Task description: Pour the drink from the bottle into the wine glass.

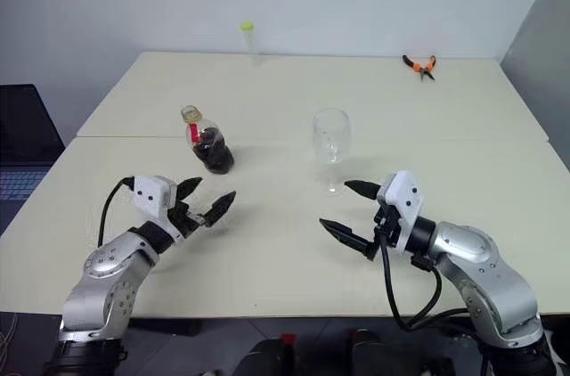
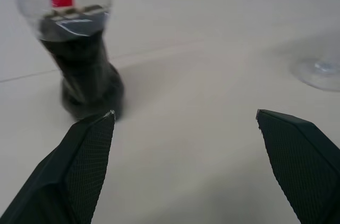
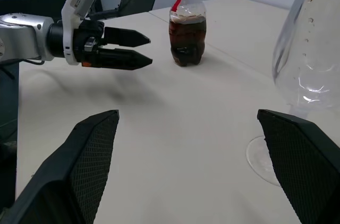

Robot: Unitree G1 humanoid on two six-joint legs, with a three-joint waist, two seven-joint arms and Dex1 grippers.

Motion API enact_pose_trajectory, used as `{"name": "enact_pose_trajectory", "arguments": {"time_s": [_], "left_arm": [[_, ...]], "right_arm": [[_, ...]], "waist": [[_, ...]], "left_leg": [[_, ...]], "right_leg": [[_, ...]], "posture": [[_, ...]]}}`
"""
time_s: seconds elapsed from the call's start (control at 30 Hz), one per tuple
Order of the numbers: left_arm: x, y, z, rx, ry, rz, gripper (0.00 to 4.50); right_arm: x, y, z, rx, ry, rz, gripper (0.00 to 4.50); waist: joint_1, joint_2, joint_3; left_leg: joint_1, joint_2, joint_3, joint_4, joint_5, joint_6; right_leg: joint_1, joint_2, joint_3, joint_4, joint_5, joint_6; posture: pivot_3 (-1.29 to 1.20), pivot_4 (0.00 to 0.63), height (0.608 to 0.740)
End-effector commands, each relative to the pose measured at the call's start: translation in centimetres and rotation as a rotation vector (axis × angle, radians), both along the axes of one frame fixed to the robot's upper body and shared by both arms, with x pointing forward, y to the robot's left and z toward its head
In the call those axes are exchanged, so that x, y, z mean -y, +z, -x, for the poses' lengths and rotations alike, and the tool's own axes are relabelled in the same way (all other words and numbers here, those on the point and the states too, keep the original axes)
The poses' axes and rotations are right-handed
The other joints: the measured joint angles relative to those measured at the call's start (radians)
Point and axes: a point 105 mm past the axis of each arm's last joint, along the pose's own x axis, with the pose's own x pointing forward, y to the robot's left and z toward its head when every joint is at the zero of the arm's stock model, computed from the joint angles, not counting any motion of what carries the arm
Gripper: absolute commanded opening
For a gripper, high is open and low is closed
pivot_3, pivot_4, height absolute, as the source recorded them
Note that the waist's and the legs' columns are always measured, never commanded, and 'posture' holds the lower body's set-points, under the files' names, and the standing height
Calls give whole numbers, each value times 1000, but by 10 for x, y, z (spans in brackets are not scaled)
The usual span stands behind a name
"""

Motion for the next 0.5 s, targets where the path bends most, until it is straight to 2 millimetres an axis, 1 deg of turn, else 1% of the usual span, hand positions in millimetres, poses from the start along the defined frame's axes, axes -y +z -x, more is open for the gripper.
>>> {"name": "enact_pose_trajectory", "arguments": {"time_s": [0.03,0.13,0.23,0.5], "left_arm": [[-17,14,-11,92,109,-16,4500],[-21,13,-20,96,130,-7,4500],[-16,15,-27,99,103,-17,4500],[-15,24,-51,118,131,-5,4500]], "right_arm": [[-3,16,6,53,30,-8,4451],[-6,16,6,60,38,-2,4451],[-6,14,7,61,46,13,4451],[-5,12,8,62,42,23,4451]], "waist": [[0,0,0],[0,0,0],[0,0,0],[-1,-1,0]], "left_leg": [[0,0,0,0,0,0],[0,0,0,0,0,0],[0,0,0,0,0,0],[0,-1,0,0,0,0]], "right_leg": [[0,0,0,0,0,0],[0,0,0,0,0,0],[0,0,0,0,0,0],[0,0,0,0,0,0]], "posture": [[0,150,740],[0,150,740],[0,150,740],[0,150,740]]}}
